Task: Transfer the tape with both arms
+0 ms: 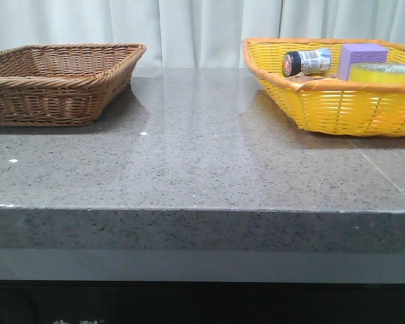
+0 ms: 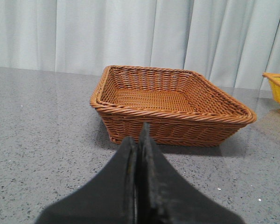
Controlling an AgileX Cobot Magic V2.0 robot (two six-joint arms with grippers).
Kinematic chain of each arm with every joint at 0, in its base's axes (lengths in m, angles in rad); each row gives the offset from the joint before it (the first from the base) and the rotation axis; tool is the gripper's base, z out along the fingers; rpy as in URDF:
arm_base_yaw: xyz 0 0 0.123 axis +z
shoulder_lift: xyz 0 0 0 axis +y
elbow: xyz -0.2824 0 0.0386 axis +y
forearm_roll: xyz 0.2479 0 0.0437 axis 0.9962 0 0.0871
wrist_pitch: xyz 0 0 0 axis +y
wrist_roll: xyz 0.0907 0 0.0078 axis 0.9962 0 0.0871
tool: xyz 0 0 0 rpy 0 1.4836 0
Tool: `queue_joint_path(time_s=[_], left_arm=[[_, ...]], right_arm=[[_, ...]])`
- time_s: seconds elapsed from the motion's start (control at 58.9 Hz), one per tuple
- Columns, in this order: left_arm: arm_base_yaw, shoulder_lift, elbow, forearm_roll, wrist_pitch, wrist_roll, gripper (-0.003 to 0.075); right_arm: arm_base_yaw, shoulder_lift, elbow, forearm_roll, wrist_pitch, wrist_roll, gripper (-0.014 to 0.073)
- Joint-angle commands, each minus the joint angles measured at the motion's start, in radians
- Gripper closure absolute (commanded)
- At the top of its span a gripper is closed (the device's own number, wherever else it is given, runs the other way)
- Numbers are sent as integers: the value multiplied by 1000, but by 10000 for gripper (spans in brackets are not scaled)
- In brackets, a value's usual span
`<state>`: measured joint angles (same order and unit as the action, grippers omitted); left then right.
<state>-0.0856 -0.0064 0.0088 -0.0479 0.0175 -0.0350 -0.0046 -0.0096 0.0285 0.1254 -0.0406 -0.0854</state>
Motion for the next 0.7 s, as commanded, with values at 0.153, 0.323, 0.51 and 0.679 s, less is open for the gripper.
queue_joint_path(time_s=[0.153,0.323,0.51,0.679], left_arm=[[0,-18,39,-4,-82,-8,740],[0,-18,39,-4,-82,-8,740],[0,-18,39,-4,-82,-8,740],[0,-18,39,-4,-132,-8,740]], right_arm=[[-7,-27,-27,-13,-82,3,662],[-7,-27,-27,-13,-82,3,662],[-7,-27,-27,-13,-82,3,662],[-7,-27,-27,-13,-83,3,662]])
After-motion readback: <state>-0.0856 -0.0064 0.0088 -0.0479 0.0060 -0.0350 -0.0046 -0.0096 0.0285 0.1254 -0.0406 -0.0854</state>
